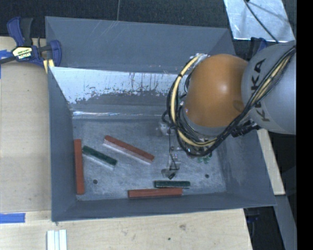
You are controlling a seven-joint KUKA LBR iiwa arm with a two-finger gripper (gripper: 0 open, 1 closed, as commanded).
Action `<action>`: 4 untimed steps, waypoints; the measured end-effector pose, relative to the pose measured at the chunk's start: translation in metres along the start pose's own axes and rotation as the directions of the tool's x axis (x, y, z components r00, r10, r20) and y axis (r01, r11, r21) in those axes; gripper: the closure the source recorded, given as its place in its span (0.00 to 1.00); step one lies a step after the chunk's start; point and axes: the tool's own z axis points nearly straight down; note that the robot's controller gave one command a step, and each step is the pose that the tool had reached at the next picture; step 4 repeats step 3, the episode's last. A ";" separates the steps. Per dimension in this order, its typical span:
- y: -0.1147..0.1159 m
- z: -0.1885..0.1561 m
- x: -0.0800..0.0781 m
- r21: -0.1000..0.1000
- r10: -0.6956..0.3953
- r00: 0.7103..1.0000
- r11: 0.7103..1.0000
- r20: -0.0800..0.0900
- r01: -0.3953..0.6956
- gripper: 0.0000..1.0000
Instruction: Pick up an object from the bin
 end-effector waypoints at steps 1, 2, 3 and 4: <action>0.052 0.108 -0.031 0.000 0.121 0.993 0.993 0.001 -0.121 0.00; 0.050 0.104 -0.032 -0.002 0.124 0.992 0.992 0.007 -0.124 1.00; 0.050 -0.119 -0.068 0.002 -0.244 0.970 0.970 0.018 0.244 1.00; 0.050 -0.119 -0.068 0.002 -0.244 0.970 0.970 0.018 0.244 1.00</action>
Offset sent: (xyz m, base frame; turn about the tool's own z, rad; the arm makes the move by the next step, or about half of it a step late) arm 0.0309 0.0506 -0.1042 0.1244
